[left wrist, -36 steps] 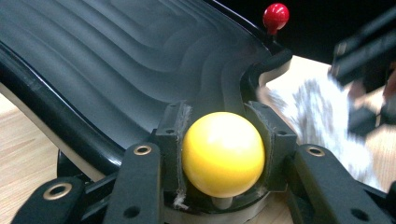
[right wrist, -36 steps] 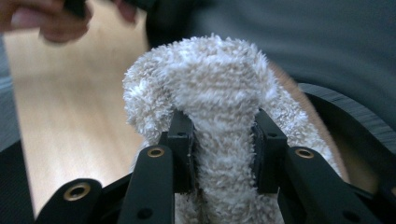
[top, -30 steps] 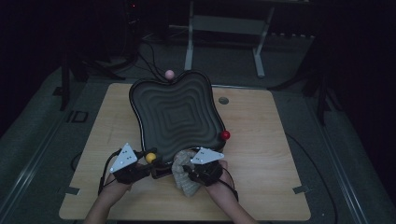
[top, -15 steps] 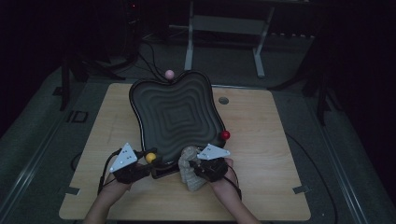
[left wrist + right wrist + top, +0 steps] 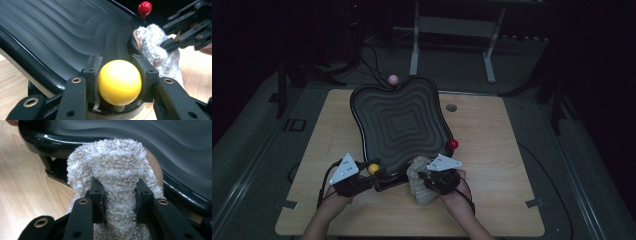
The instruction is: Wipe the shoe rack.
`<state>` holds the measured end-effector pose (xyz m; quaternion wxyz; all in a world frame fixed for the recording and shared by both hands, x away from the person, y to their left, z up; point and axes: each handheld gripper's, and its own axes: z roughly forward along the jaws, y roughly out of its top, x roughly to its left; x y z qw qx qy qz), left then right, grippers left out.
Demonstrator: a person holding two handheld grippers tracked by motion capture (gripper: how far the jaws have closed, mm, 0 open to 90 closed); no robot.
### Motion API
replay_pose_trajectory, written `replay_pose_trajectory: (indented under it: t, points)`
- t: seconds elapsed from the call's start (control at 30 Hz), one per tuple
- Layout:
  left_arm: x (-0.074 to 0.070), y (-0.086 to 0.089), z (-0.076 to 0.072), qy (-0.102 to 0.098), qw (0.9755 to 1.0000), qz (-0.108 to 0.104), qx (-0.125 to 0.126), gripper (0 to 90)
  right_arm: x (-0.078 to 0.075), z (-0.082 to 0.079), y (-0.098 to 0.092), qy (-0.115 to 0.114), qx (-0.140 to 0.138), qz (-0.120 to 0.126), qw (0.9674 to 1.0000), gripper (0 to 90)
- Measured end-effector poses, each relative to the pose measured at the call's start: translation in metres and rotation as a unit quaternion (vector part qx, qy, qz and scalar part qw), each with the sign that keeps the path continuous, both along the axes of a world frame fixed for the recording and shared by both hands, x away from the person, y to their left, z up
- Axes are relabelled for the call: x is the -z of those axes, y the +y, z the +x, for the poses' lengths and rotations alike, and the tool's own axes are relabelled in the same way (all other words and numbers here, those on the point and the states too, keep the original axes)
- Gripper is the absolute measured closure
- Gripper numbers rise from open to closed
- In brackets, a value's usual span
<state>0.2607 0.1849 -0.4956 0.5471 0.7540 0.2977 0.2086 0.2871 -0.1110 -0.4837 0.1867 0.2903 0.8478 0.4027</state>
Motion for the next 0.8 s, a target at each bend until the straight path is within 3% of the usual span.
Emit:
replay_pose_trajectory:
  t: [0.03, 0.07, 0.17, 0.23, 0.43, 0.63, 0.8]
  points:
    - [0.0, 0.0, 0.0, -0.001, 1.0, -0.001, -0.001, 59.8, -0.009, -0.003, -0.004, -0.021, 0.006, -0.001, 0.9998, 66.4]
    - [0.0, 0.0, 0.0, -0.001, 1.0, -0.002, -0.001, 59.8, -0.01, -0.002, -0.007, -0.023, 0.009, -0.001, 0.9997, 66.4]
    - [0.0, 0.0, 0.0, 0.0, 1.0, 0.001, 0.0, 59.8, -0.002, 0.001, -0.013, -0.007, 0.01, 0.001, 0.9999, 66.6]
    - [0.0, 0.0, 0.0, -0.001, 1.0, 0.0, -0.001, 59.8, 0.006, 0.001, -0.012, 0.006, 0.009, -0.013, 0.9999, 66.4]
    - [0.0, 0.0, 0.0, 0.0, 1.0, -0.001, -0.001, 59.8, -0.007, -0.004, -0.021, -0.014, 0.02, -0.003, 0.9997, 66.5]
    - [0.0, 0.0, 0.0, 0.0, 1.0, -0.001, 0.0, 59.8, 0.008, -0.002, -0.024, 0.013, 0.019, -0.015, 0.9996, 66.4]
    - [0.001, 0.0, 0.0, 0.0, 1.0, -0.003, 0.0, 59.7, -0.003, -0.007, -0.03, -0.007, 0.027, -0.01, 0.9996, 66.4]
